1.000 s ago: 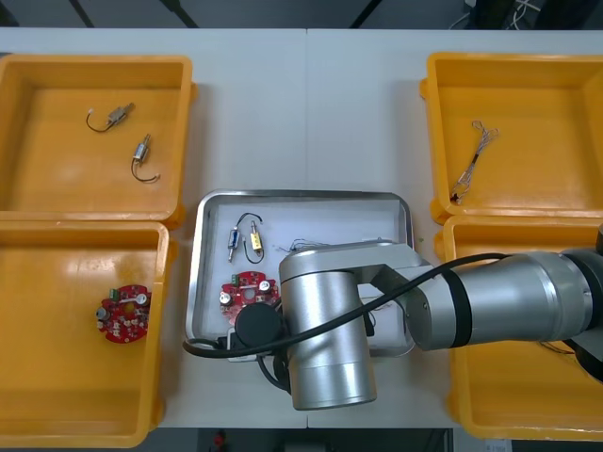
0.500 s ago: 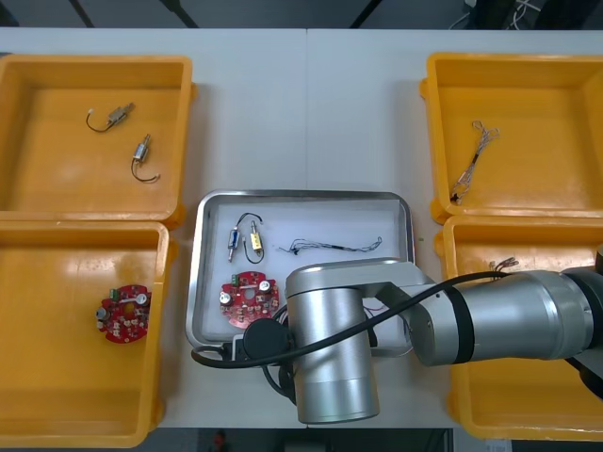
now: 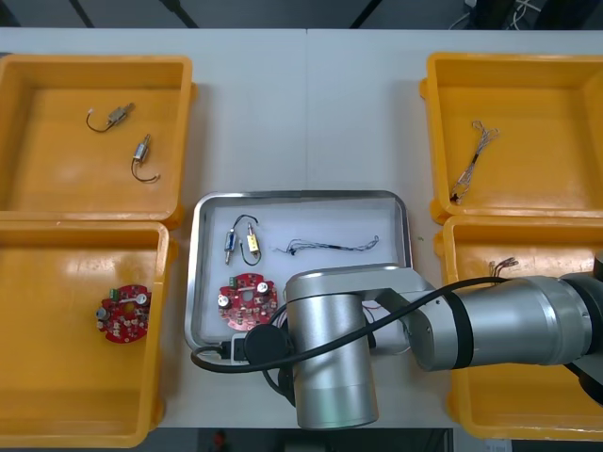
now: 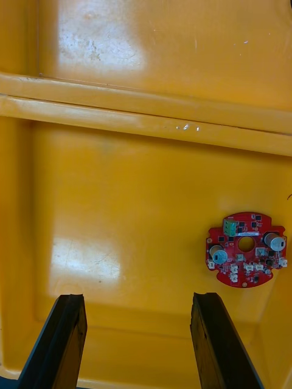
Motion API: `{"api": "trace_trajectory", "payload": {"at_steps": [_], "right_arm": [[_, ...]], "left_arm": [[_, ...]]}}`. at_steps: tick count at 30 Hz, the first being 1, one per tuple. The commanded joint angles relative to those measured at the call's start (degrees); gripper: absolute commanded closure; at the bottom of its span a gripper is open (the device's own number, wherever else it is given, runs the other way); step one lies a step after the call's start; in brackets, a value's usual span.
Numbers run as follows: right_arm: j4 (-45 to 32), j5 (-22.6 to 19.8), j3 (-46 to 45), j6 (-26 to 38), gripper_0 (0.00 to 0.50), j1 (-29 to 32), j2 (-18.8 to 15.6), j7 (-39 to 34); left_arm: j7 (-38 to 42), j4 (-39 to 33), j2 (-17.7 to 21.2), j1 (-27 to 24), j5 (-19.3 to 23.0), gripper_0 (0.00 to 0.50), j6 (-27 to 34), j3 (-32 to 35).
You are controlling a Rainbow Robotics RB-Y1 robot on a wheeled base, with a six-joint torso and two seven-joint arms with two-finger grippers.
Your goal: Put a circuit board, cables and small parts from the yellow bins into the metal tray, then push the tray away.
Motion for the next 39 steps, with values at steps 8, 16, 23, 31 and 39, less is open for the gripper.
{"api": "trace_trajectory", "payload": {"at_steps": [8, 16, 23, 31, 39], "right_arm": [[-0.6, 4.2, 0.8, -1.3, 0.5, -0.7, -0.8, -1.3], [-0.7, 5.5, 0.8, -2.8, 0.5, -4.4, -3.0, -1.5], [2.1, 4.2, 0.8, -4.3, 0.5, -8.4, -4.0, -1.1], [7.9, 3.8, 0.8, -7.1, 0.5, -12.9, -4.0, -0.4], [12.8, 3.6, 0.8, -9.9, 0.5, -16.2, -3.9, 0.8]], "left_arm": [[1.1, -1.0, 2.8, 1.0, 0.0, 0.0, -0.6, -0.5], [1.1, -1.0, 2.8, 1.0, 0.0, 0.0, -0.6, -0.5], [1.1, -1.0, 2.8, 1.0, 0.0, 0.0, -0.6, -0.5], [1.1, -1.0, 2.8, 1.0, 0.0, 0.0, -0.6, -0.5], [1.1, -1.0, 2.8, 1.0, 0.0, 0.0, -0.6, -0.5]]}}
